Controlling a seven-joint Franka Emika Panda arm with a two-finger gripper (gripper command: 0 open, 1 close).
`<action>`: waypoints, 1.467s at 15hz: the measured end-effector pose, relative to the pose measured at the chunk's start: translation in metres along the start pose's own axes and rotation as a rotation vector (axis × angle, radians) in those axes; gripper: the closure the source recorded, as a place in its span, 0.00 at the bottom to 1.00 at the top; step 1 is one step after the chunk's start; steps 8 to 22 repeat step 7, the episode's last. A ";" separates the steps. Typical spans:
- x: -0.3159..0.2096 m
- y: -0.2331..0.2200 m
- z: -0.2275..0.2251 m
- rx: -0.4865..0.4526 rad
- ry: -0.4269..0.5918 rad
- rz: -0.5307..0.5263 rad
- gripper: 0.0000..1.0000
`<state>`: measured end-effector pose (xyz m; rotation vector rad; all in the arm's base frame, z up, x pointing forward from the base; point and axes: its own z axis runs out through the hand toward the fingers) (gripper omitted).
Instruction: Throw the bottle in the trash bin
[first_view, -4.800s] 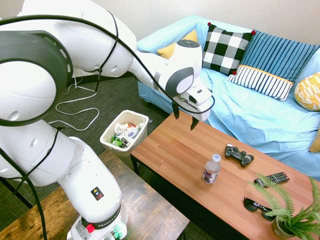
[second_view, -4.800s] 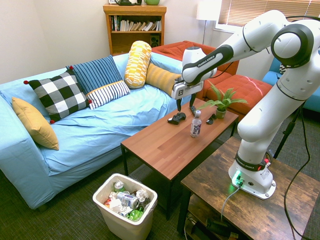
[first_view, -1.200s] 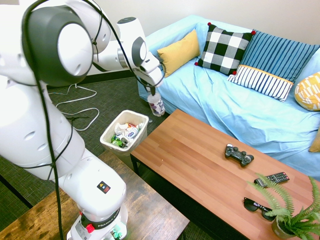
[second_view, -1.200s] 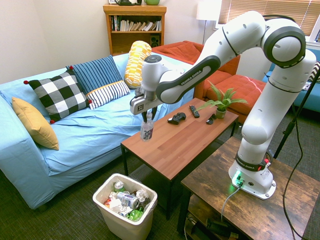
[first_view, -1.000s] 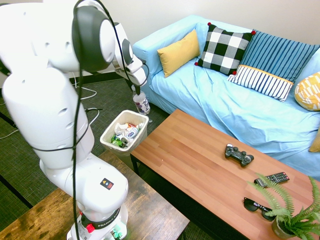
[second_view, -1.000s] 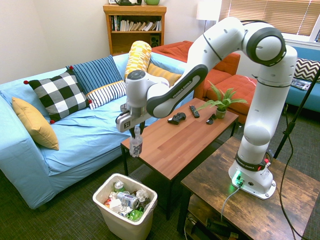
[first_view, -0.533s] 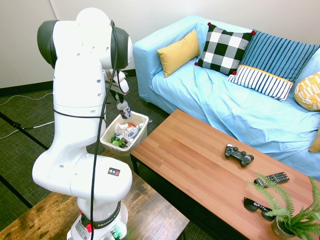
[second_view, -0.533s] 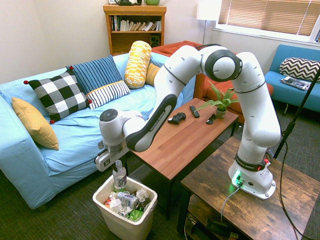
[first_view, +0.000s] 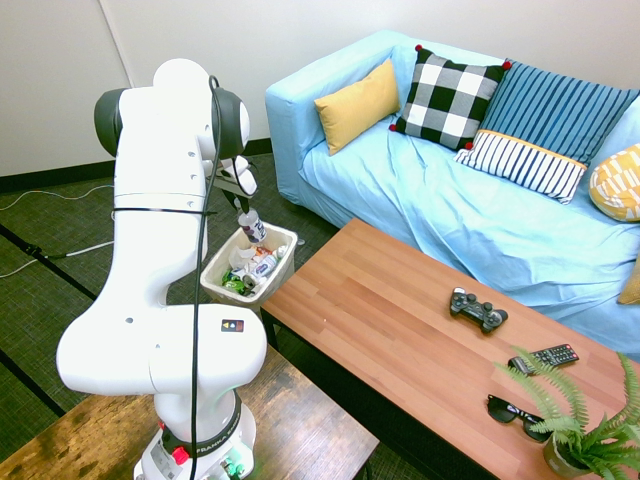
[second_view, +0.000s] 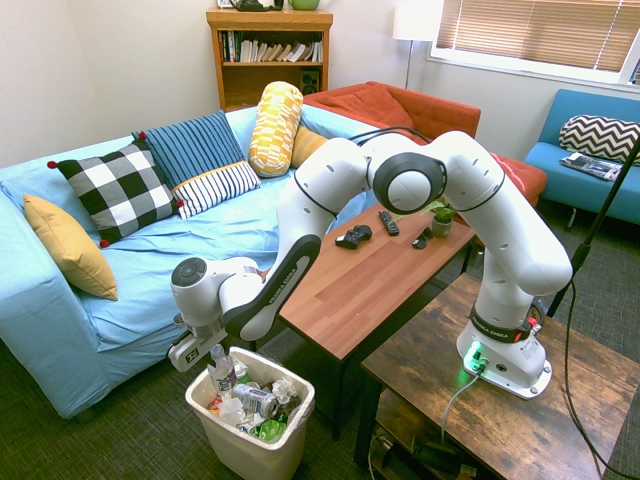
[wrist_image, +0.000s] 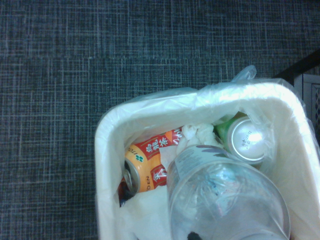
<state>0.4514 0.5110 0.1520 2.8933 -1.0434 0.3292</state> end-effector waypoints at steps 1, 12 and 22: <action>0.001 0.000 0.001 -0.002 0.004 0.003 0.00; -0.001 0.001 0.001 -0.004 0.023 0.000 0.00; -0.001 0.001 0.001 -0.004 0.023 0.000 0.00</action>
